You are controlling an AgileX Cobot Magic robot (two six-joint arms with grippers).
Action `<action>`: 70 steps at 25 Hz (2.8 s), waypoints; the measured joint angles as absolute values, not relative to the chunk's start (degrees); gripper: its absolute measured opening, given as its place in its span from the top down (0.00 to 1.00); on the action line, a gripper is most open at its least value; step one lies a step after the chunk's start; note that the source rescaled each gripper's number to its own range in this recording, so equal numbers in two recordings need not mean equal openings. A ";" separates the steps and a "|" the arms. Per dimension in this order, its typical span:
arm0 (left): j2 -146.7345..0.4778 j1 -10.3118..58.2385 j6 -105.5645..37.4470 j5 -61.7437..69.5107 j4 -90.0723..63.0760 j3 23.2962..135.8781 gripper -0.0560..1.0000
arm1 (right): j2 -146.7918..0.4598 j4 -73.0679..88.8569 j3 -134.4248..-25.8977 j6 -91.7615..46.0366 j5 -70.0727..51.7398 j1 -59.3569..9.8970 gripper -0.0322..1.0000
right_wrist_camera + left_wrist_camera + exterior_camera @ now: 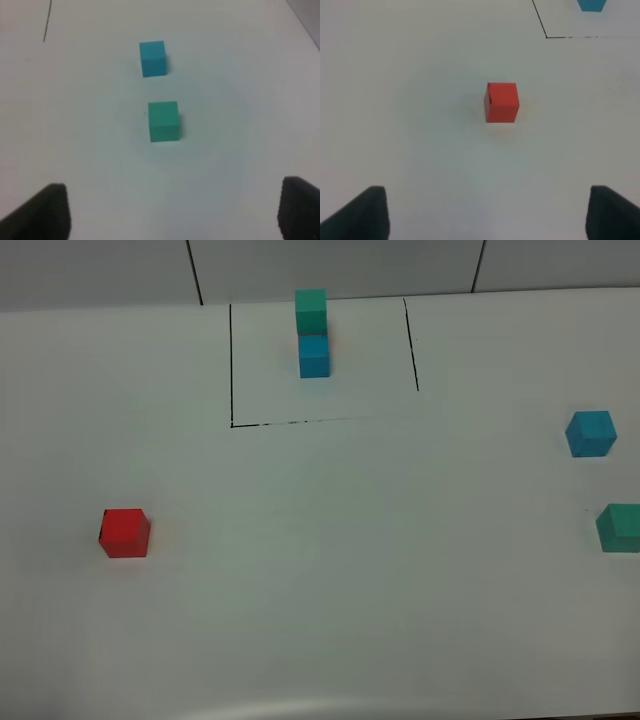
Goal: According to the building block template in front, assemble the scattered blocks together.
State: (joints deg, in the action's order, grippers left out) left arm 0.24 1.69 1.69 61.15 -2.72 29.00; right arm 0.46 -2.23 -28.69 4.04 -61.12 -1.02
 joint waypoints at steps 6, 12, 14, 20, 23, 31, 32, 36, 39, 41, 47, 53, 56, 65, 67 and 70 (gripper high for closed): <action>0.24 1.69 1.69 61.15 -2.72 29.00 0.24 | 0.46 -2.23 -28.69 3.96 -61.12 -1.02 0.30; 0.24 1.69 1.69 61.15 -2.72 29.00 0.24 | 0.46 -2.23 -28.69 3.91 -61.12 -1.02 0.30; 0.24 1.69 1.69 61.15 -2.72 29.00 0.24 | 0.46 -2.23 -28.69 3.91 -61.12 -1.02 0.30; 0.24 1.69 1.69 61.15 -2.72 29.00 0.24 | 0.46 -2.23 -28.69 3.91 -61.12 -1.02 0.30; 0.24 1.69 1.69 61.15 -2.72 29.00 0.24 | 0.46 -2.23 -28.69 3.91 -61.12 -1.02 0.30; 0.24 1.69 1.69 61.15 -2.72 29.00 0.24 | 0.46 -2.23 -28.69 3.90 -61.12 -1.02 0.30; 0.24 1.69 1.69 61.15 -2.72 29.00 0.24 | 0.46 -2.23 -28.69 3.90 -61.12 -1.02 0.30; -0.28 1.69 1.69 61.00 -2.67 29.00 0.24 | 0.46 -2.23 -28.69 3.85 -61.12 -1.02 0.30; -3.05 1.69 1.69 58.79 -1.49 29.79 0.19 | 0.46 -2.23 -28.69 3.85 -61.12 -1.02 0.30; -6.42 1.69 1.69 55.93 -1.28 30.62 0.14 | 0.46 -2.23 -28.69 3.85 -61.12 -1.02 0.30; -21.40 1.69 1.69 48.86 -1.16 34.01 0.05 | 0.46 -2.23 -28.69 3.85 -61.12 -1.02 0.30; -39.63 1.69 1.61 45.77 -1.21 41.17 0.05 | 0.46 -2.23 -28.69 3.85 -61.12 -1.02 0.30; -48.97 1.69 0.54 45.56 -1.25 45.54 0.05 | 0.46 -2.23 -28.69 3.85 -61.12 -1.02 0.30; -70.49 3.10 -2.44 44.76 -4.72 51.89 0.05 | 0.46 -2.23 -28.69 3.85 -61.12 -1.02 0.30; -74.23 4.99 -2.50 43.44 -4.09 52.20 0.05 | 0.46 -2.23 -28.69 3.85 -61.12 -1.02 0.30; -79.52 7.63 -0.90 41.69 -2.76 52.45 0.05 | 0.46 -2.23 -28.69 3.85 -61.12 -1.02 0.30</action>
